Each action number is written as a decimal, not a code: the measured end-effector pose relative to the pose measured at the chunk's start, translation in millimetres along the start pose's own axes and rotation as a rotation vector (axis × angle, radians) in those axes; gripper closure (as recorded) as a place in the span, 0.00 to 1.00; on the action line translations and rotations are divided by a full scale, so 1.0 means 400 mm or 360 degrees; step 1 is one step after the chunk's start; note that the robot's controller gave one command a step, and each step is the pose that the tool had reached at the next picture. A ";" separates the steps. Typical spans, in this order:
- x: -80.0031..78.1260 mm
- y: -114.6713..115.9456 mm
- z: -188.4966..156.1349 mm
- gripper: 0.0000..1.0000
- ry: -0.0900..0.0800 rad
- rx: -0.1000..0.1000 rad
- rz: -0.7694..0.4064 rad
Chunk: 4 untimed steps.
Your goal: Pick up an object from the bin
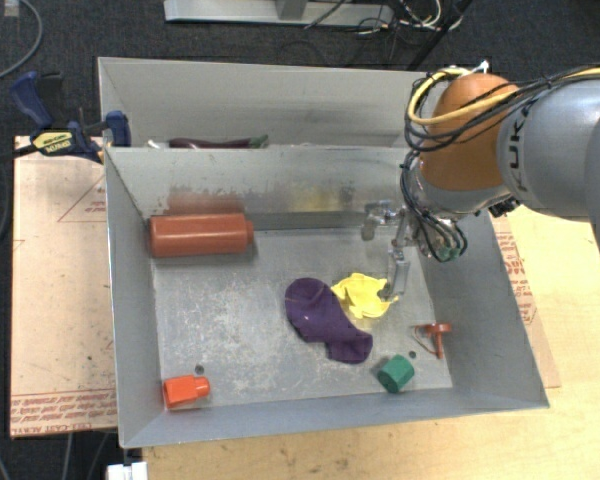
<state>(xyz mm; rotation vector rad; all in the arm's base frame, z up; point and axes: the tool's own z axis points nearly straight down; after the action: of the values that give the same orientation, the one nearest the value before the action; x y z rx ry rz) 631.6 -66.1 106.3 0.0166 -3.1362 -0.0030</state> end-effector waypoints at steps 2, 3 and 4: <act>0.152 0.171 0.087 1.00 -0.0002 -0.0004 0.0254; 0.152 0.170 0.087 1.00 -0.0002 -0.0003 0.0254; 0.155 0.178 -0.247 1.00 -0.0009 -0.0005 0.0262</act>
Offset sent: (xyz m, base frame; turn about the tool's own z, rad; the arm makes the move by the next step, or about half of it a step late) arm -0.0629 0.0661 -0.0363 0.1620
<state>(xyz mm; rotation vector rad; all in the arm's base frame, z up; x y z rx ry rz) 569.3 4.2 205.4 -0.2419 -3.1322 -0.0072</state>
